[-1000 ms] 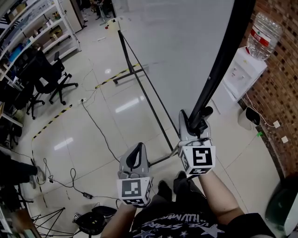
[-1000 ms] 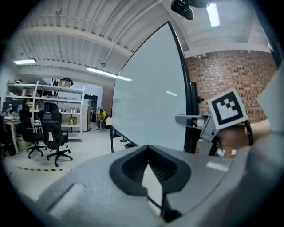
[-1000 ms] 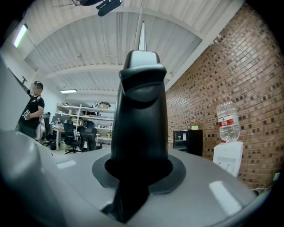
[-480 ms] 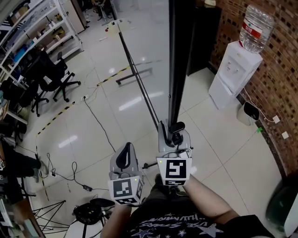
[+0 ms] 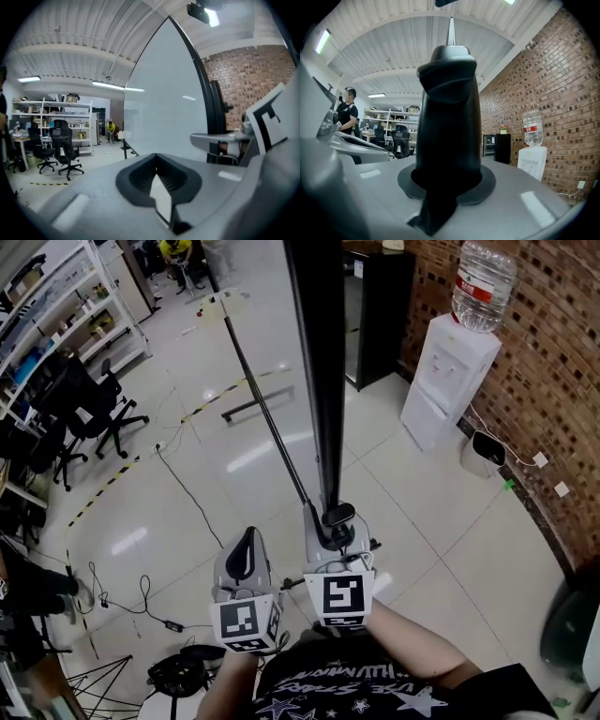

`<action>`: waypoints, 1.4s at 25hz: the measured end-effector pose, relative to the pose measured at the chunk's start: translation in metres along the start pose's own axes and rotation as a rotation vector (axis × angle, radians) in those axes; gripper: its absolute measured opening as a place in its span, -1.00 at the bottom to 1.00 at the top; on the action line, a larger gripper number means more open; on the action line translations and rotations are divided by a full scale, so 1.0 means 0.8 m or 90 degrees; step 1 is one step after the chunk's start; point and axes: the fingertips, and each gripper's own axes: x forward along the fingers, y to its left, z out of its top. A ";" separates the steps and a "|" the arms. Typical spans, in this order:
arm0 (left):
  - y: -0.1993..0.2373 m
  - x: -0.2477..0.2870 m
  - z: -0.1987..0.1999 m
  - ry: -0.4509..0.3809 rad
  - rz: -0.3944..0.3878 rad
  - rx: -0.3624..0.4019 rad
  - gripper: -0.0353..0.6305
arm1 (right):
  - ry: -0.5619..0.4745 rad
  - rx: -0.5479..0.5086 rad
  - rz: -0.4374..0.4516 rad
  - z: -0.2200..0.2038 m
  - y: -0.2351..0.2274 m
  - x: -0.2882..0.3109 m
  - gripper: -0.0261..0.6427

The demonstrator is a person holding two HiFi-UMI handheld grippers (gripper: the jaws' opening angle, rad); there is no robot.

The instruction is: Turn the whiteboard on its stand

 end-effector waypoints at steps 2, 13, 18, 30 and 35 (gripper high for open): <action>0.005 -0.005 0.008 -0.012 -0.001 0.002 -0.88 | -0.005 0.002 -0.005 0.004 -0.002 -0.014 -0.65; 0.039 -0.048 -0.019 0.015 0.033 -0.017 -0.88 | 0.020 0.006 0.001 0.002 0.018 -0.104 -0.65; 0.027 -0.055 -0.014 0.004 0.019 -0.019 -0.88 | 0.021 -0.003 -0.004 0.001 0.020 -0.116 -0.66; -0.053 -0.084 -0.001 -0.031 -0.064 -0.018 -0.88 | 0.013 0.003 0.068 0.003 0.042 -0.121 -0.29; -0.059 -0.099 -0.002 -0.040 -0.056 -0.025 -0.88 | 0.011 0.009 0.056 0.007 0.038 -0.136 -0.21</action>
